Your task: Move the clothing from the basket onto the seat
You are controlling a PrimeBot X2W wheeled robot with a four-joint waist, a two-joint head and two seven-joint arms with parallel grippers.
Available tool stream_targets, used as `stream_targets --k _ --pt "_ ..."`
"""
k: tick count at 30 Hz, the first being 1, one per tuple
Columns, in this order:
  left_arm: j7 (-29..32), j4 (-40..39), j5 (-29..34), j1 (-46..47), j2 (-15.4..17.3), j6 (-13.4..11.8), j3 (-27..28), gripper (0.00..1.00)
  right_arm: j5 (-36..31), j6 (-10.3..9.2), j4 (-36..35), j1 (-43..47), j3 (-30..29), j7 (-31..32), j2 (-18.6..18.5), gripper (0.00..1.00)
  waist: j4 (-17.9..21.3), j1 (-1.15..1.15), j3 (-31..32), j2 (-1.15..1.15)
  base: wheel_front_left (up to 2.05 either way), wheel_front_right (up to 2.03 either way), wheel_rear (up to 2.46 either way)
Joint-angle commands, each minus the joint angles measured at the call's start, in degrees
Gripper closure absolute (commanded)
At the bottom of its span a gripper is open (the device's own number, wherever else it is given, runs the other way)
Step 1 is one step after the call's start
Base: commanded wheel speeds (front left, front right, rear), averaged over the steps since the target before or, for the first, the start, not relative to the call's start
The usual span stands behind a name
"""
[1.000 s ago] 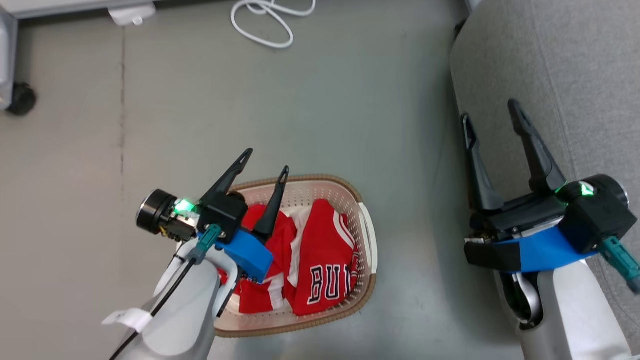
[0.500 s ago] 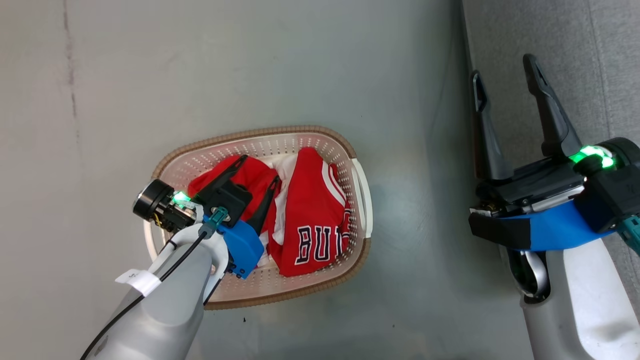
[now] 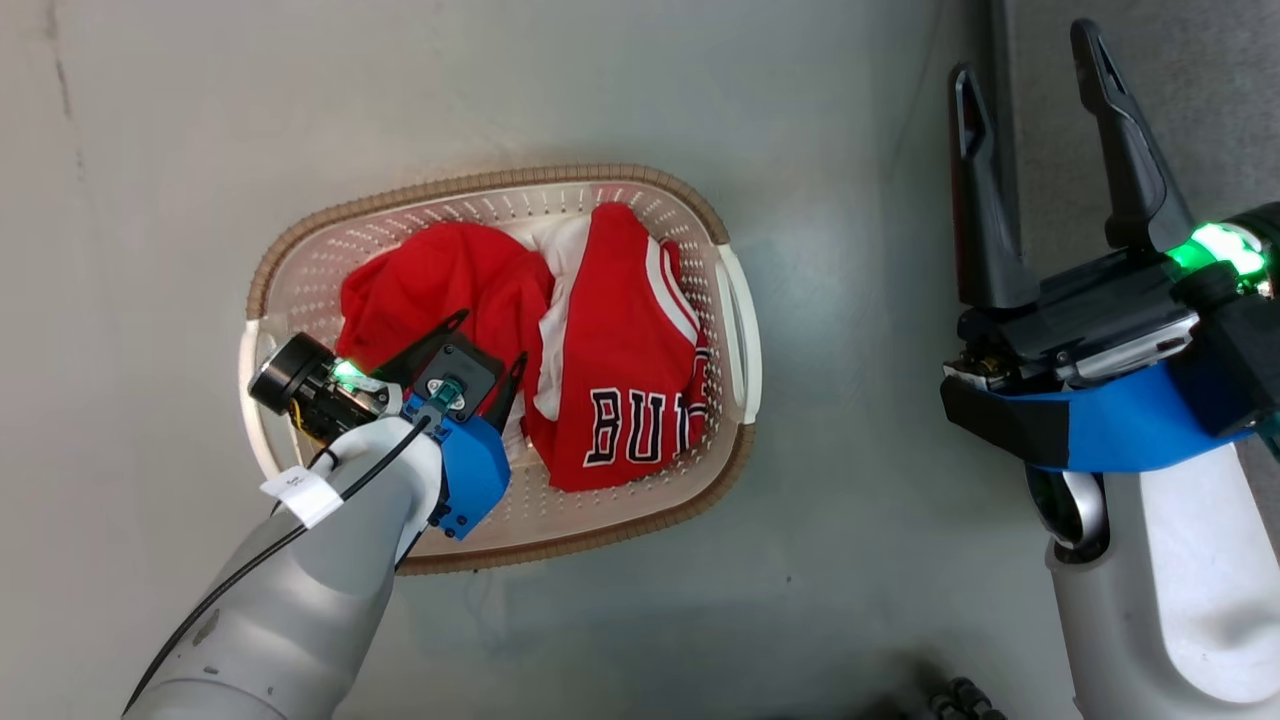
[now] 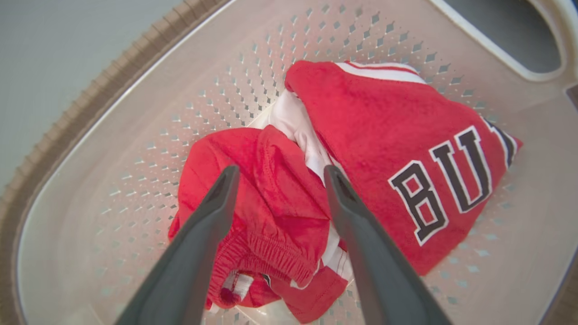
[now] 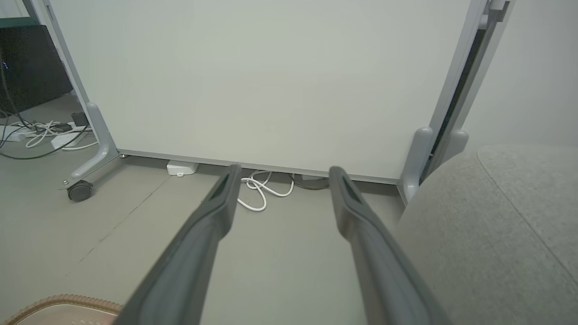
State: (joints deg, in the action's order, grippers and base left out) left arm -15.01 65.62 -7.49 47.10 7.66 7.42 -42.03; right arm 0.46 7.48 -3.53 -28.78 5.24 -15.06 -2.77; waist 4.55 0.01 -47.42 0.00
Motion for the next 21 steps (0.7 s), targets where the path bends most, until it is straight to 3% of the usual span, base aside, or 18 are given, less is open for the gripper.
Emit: stream_targets --k 1,8,21 --pt "-0.3 1.1 -0.1 1.4 0.0 0.1 -0.6 0.00 -0.6 0.03 -0.4 -1.2 0.1 -0.2 -0.2 0.00 -0.1 -0.01 -1.7 0.00 0.00 0.00 0.00" --pt "2.3 6.4 0.6 5.6 0.2 0.1 -4.4 0.00 -1.6 0.03 -1.5 -2.5 0.0 -0.2 -0.2 0.00 0.3 -0.01 -5.8 0.00 0.00 0.00 0.00" --pt "10.1 8.2 2.4 10.5 2.0 -0.6 -7.7 0.00 -1.4 0.03 -4.3 -1.5 -0.5 -0.2 -0.2 0.00 1.3 -0.01 -11.0 0.00 0.00 0.00 0.00"
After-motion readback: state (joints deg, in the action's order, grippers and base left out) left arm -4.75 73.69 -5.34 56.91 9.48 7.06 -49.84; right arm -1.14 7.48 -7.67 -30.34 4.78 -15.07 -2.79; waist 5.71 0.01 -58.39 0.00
